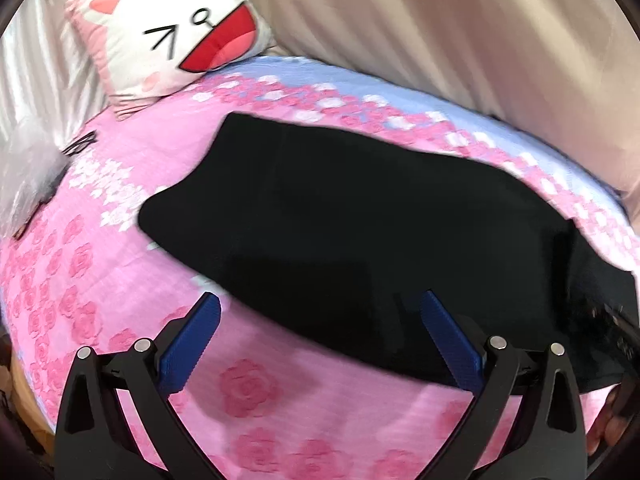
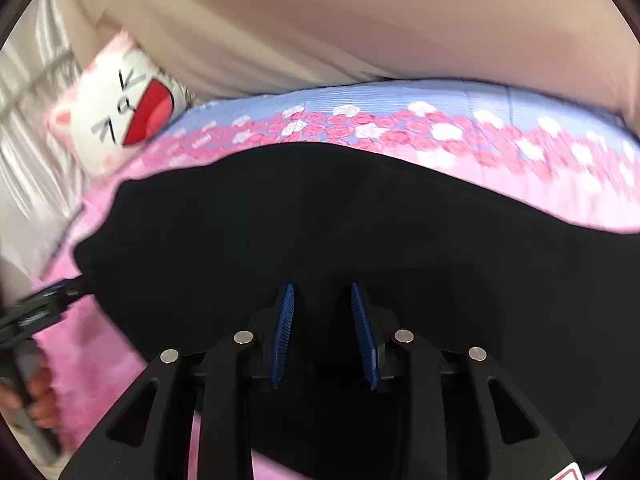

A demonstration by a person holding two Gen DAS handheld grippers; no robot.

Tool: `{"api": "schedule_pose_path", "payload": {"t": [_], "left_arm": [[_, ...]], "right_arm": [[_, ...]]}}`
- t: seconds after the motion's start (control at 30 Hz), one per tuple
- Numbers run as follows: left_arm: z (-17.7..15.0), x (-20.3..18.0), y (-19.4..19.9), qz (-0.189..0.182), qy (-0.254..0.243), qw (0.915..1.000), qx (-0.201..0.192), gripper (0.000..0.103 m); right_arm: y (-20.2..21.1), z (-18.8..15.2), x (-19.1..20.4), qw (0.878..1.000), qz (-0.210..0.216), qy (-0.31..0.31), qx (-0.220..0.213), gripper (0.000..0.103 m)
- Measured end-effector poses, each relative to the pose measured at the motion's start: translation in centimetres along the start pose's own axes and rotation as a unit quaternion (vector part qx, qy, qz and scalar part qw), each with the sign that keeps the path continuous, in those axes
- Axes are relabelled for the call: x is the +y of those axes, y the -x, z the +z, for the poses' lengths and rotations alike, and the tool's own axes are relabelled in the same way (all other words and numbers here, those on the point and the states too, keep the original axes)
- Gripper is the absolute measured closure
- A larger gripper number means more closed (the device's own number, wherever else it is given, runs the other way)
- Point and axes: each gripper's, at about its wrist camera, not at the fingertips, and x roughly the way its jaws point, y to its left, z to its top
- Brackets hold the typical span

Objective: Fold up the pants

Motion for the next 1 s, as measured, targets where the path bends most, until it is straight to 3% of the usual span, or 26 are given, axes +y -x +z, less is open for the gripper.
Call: {"api": "schedule_pose_path", "payload": {"t": [0.03, 0.1, 0.13, 0.17, 0.27, 0.37, 0.47, 0.5, 0.53, 0.57, 0.6, 0.67, 0.7, 0.73, 0.8, 0.83, 1.0], "left_arm": [[0.4, -0.8, 0.5, -0.016, -0.007, 0.9998, -0.006, 0.005], [0.8, -2.6, 1.2, -0.037, -0.028, 0.9988, -0.013, 0.005], [1.0, -3.9, 1.2, -0.051, -0.038, 0.9979, -0.013, 0.005], [1.1, -4.8, 1.1, -0.062, -0.043, 0.9971, -0.010, 0.005], [1.2, -9.0, -0.4, -0.097, -0.064, 0.9932, 0.012, 0.005], [0.7, -13.7, -2.5, -0.093, -0.100, 0.9905, 0.022, 0.005], [0.0, -17.0, -4.9, -0.058, -0.116, 0.9910, 0.033, 0.005], [-0.1, -17.4, -5.3, -0.046, -0.110, 0.9925, 0.028, 0.005], [-0.2, -17.5, -5.3, -0.043, -0.104, 0.9933, 0.024, 0.005], [-0.2, -17.4, -5.3, -0.045, -0.103, 0.9931, 0.031, 0.009], [-0.2, -17.1, -4.8, -0.059, -0.105, 0.9919, 0.043, 0.020], [-0.7, -16.8, -4.0, -0.053, -0.114, 0.9908, 0.050, 0.021], [-1.4, -16.4, -4.0, -0.020, -0.129, 0.9904, 0.047, 0.018], [-2.3, -15.9, -4.5, 0.001, -0.134, 0.9896, 0.052, 0.013], [-3.1, -14.7, -4.3, -0.010, -0.125, 0.9916, 0.030, 0.009], [-3.3, -14.6, -3.9, -0.010, -0.127, 0.9913, 0.030, 0.009], [-2.7, -13.1, -1.7, -0.012, -0.113, 0.9935, 0.012, 0.010]], "right_arm": [[2.5, -0.7, -1.2, 0.999, -0.019, -0.006, -0.033, 0.072], [5.7, -2.1, -3.0, 0.996, -0.070, 0.000, -0.062, 0.051], [7.3, -3.2, -4.1, 0.990, -0.118, 0.005, -0.074, 0.036], [8.9, -4.6, -5.5, 0.983, -0.167, 0.010, -0.081, 0.032], [10.5, -7.7, -8.4, 0.974, -0.217, 0.012, -0.063, 0.032], [10.0, -9.7, -11.3, 0.970, -0.240, -0.008, -0.038, 0.032], [8.6, -9.4, -13.9, 0.973, -0.228, -0.046, -0.008, 0.032], [8.2, -9.0, -14.7, 0.974, -0.219, -0.057, -0.003, 0.038], [8.3, -8.6, -15.2, 0.977, -0.202, -0.063, -0.007, 0.049], [8.3, -8.1, -15.3, 0.984, -0.163, -0.069, -0.008, 0.087], [8.7, -7.6, -14.9, 0.985, -0.159, -0.070, -0.018, 0.091], [9.9, -7.4, -14.8, 0.983, -0.167, -0.065, -0.042, 0.091], [9.6, -7.6, -15.7, 0.983, -0.159, -0.079, -0.035, 0.091], [7.8, -8.4, -17.7, 0.984, -0.140, -0.106, 0.000, 0.091], [8.2, -8.8, -18.7, 0.985, -0.113, -0.134, -0.009, 0.085], [8.5, -8.6, -18.5, 0.984, -0.120, -0.129, -0.007, 0.081], [11.8, -6.6, -14.2, 0.987, -0.129, -0.065, -0.067, 0.070]]}}
